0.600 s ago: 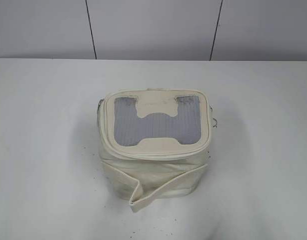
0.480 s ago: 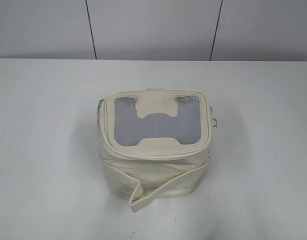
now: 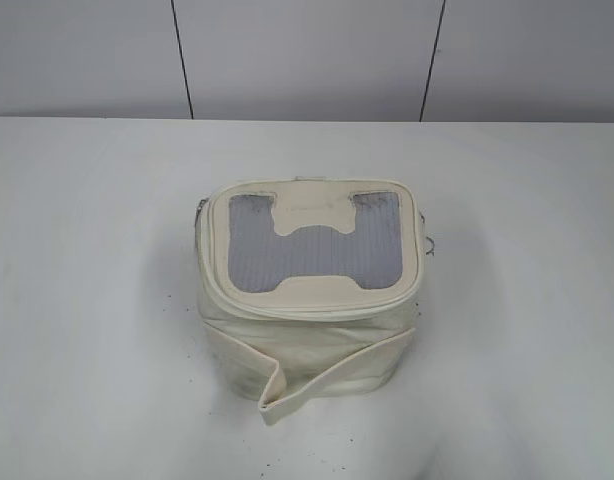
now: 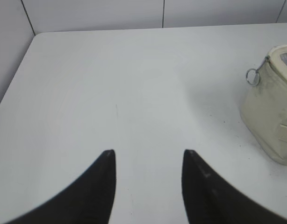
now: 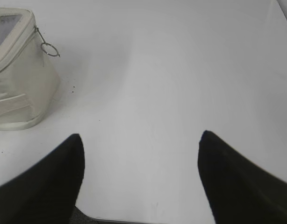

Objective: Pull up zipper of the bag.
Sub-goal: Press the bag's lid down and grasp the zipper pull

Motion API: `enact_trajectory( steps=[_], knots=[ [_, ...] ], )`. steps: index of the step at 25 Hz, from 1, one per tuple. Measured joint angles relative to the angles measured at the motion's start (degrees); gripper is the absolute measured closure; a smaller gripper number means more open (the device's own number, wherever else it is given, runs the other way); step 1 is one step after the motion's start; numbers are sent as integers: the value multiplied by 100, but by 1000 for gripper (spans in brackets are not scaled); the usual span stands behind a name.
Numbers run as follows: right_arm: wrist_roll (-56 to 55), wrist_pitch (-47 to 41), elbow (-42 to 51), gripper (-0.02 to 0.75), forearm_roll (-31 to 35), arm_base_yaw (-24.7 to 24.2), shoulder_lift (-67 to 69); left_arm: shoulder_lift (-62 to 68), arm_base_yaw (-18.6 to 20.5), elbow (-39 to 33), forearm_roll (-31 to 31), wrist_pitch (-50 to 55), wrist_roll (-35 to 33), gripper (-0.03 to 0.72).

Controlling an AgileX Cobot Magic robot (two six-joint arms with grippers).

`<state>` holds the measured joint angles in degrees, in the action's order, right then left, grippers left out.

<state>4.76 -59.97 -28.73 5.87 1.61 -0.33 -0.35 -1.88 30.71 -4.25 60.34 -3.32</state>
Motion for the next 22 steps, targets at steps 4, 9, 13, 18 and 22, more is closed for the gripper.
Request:
enact_trajectory(
  steps=[4,9,13,18,22],
  knots=[
    [0,0,0,151,0,0,0,0,0,0,0,0,0,330],
    [0,0,0,151,0,0,0,0,0,0,0,0,0,330],
    [0,0,0,151,0,0,0,0,0,0,0,0,0,330],
    [0,0,0,151,0,0,0,0,0,0,0,0,0,330],
    [0,0,0,151,0,0,0,0,0,0,0,0,0,330]
  ],
)
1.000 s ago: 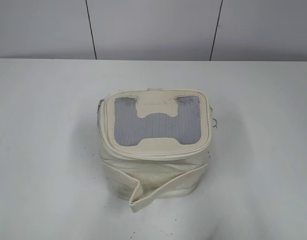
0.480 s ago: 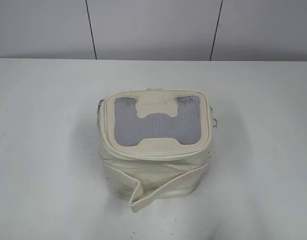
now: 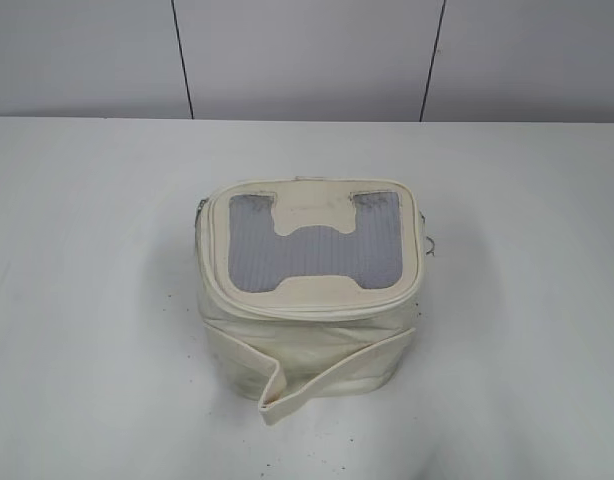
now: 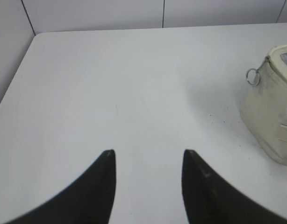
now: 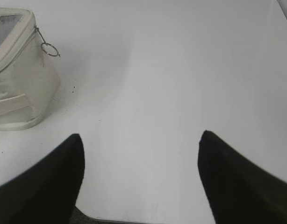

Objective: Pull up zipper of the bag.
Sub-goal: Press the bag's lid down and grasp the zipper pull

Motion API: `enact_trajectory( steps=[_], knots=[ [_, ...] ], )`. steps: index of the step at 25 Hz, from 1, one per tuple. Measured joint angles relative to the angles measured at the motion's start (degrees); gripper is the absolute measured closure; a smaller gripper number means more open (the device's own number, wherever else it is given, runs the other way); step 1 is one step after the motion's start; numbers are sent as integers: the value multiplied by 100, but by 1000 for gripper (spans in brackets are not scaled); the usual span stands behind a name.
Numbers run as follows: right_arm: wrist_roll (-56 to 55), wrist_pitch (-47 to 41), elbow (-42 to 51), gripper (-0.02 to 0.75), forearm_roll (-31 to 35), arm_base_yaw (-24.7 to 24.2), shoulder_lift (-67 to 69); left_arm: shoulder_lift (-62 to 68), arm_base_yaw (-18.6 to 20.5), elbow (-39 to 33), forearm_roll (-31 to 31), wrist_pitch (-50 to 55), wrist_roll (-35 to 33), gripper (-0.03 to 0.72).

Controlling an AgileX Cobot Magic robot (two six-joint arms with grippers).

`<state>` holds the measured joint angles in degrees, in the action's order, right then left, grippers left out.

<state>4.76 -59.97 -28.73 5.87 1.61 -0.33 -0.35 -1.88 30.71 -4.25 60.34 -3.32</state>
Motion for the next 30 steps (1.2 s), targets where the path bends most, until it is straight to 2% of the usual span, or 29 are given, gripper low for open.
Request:
enact_trajectory(
  steps=[8,13,19,21,25,30],
  knots=[
    [0,0,0,151,19,0,37,0,-63,0,0,0,0,361],
    [0,100,-40,151,35,0,686,160,-139,28,-52,-50,0,375],
    [105,1254,-362,151,223,269,1970,686,-143,156,-257,-976,0,376],
    [352,1516,-589,151,292,535,2432,1044,-143,158,-521,-1388,-100,376],
    [1073,1677,-1240,151,342,1166,3596,1988,-143,162,-1582,-1990,-1171,376],
    [1735,1700,-2267,151,459,1596,5317,3414,-143,162,-2793,-2140,-2364,376]
  ],
)
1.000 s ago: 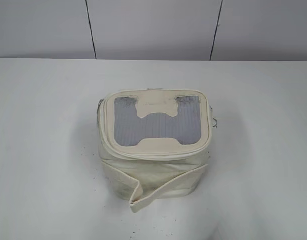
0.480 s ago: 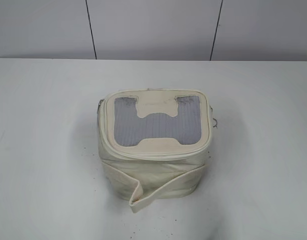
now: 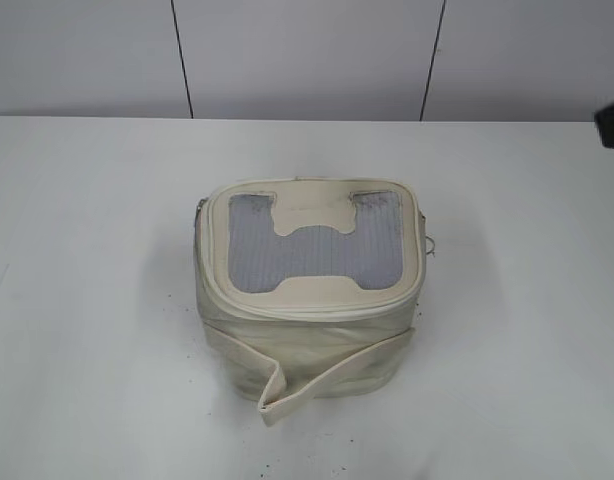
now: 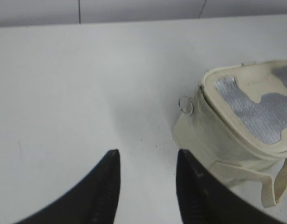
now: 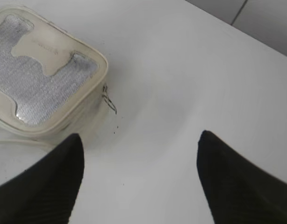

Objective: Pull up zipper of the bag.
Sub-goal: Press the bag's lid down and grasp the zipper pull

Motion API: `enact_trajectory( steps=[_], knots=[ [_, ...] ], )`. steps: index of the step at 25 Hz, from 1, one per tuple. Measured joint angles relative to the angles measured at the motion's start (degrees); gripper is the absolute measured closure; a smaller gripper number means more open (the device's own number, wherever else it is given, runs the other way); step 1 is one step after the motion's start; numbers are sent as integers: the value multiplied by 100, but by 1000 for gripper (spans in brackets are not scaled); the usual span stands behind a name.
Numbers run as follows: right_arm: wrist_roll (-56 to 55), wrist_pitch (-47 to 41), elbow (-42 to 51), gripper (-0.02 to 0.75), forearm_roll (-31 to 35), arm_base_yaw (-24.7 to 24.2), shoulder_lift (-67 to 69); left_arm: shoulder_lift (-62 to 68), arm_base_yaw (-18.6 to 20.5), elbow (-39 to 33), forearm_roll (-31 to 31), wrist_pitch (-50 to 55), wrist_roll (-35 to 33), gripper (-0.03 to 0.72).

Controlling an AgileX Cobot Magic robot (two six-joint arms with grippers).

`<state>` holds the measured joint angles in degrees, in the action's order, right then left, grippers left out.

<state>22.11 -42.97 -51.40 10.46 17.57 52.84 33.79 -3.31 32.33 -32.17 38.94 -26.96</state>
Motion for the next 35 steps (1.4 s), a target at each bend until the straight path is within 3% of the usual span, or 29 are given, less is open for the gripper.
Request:
enact_trajectory(
  steps=[6,12,21,30,35],
  knots=[
    [1800,-115,-1384,151,1081,31,1809,2084,-8,217,-737,376,-993,376],
    [2727,-1395,-3101,151,2159,42,3579,3472,-11,871,-1557,772,-1830,376],
    [3242,-2461,-5299,151,2320,574,5727,4481,-27,1565,-2492,816,-3389,340],
    [3286,-2610,-6000,151,2325,1166,6847,5225,-95,2187,-2573,1033,-3534,339],
    [3286,-2446,-6007,151,2320,1172,7145,5561,-499,2215,-2377,990,-3596,339]
  ],
)
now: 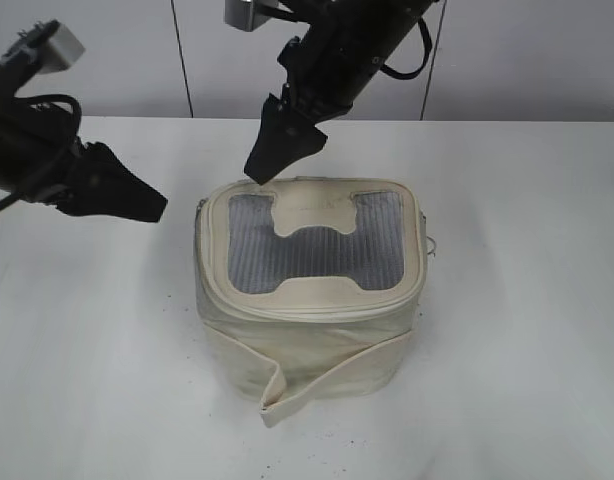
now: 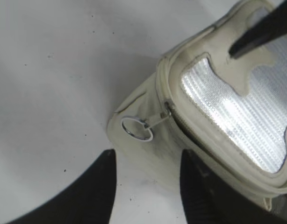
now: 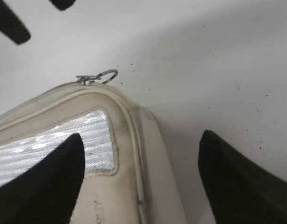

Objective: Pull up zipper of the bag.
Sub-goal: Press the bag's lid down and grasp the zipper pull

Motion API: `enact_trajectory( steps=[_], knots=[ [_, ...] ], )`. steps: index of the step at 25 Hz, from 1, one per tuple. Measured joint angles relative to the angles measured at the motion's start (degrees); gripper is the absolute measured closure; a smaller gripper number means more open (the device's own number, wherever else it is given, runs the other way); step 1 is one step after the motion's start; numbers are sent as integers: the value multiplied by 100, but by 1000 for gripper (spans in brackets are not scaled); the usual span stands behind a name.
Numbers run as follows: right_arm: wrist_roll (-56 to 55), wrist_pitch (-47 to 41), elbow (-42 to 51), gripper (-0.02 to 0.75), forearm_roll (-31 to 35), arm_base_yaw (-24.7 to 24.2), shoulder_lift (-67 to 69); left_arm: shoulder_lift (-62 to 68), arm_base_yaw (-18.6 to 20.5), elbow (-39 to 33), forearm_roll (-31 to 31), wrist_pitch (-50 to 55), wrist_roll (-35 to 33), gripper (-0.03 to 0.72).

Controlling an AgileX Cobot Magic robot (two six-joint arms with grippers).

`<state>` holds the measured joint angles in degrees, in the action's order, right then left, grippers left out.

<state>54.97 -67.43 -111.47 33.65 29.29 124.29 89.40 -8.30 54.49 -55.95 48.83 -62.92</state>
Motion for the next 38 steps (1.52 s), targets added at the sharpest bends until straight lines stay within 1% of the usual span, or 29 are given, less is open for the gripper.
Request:
enact_trajectory(
  steps=[4,9,15,19,21,24,26,28,29,33,38],
  knots=[
    [8,174,-7,151,11,0,152,131,-360,8,352,-229,-43,339],
    [8,210,-9,160,31,0,421,178,-435,15,348,-384,-61,339],
    [8,306,-21,283,1,0,488,184,-435,15,427,-441,-68,339],
    [8,111,-33,376,-9,0,488,184,-435,15,434,-579,-68,332],
    [8,-34,-51,434,2,0,495,184,-435,39,456,-661,-68,307],
    [8,-131,-57,520,20,0,495,189,-435,178,669,-713,-68,239],
    [8,-152,-57,580,22,0,495,196,-435,290,915,-719,-68,198],
    [3,-184,-57,662,22,0,495,196,-435,388,1191,-697,-70,181],
    [-3,-197,-57,689,27,0,495,196,-435,429,1323,-686,-75,176],
    [-3,-207,-57,699,27,0,495,196,-500,471,1822,-673,-80,171],
    [-3,-207,-57,700,27,0,495,196,-922,471,2549,-809,-85,170]
  ],
)
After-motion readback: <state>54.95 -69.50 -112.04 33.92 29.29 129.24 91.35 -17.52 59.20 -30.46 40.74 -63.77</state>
